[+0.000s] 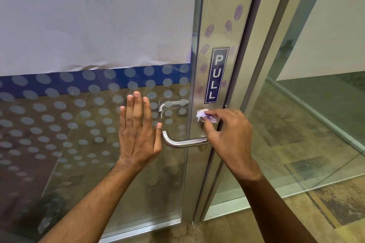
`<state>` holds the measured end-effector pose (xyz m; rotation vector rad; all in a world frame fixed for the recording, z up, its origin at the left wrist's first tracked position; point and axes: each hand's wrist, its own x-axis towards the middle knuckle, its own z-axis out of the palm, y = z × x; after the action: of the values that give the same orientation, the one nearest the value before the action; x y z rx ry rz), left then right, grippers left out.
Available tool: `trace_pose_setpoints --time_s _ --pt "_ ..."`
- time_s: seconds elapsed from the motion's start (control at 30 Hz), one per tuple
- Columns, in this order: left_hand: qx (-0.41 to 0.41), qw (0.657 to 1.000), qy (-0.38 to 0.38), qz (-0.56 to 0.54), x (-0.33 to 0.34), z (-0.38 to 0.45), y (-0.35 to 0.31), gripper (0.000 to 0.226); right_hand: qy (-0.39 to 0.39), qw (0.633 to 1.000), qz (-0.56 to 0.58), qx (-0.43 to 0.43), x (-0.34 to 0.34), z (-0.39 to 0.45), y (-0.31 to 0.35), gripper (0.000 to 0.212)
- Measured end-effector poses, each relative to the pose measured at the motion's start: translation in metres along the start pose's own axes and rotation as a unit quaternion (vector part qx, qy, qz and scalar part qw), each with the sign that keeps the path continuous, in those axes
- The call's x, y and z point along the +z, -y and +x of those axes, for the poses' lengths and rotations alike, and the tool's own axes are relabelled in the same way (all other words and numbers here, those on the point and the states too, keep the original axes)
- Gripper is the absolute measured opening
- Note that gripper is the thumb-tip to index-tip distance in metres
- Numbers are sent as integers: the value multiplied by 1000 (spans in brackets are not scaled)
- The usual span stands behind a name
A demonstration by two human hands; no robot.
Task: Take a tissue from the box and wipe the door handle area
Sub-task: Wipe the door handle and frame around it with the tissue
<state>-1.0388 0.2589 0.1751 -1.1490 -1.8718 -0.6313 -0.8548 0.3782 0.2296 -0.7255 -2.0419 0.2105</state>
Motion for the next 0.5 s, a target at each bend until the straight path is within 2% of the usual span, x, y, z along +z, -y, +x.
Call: trace_pose_setpoints --time_s 0.2,0.4,0.5 --pt "28 999 -29 -7 -10 22 -11 79 -82 991 83 -60 7 -7 -4 31" --pt "48 999 -18 16 -11 42 -10 85 -151 978 93 -107 15 7 4 35" --pt "54 998 -7 39 -10 43 -9 85 -159 975 93 -122 20 18 8 30"
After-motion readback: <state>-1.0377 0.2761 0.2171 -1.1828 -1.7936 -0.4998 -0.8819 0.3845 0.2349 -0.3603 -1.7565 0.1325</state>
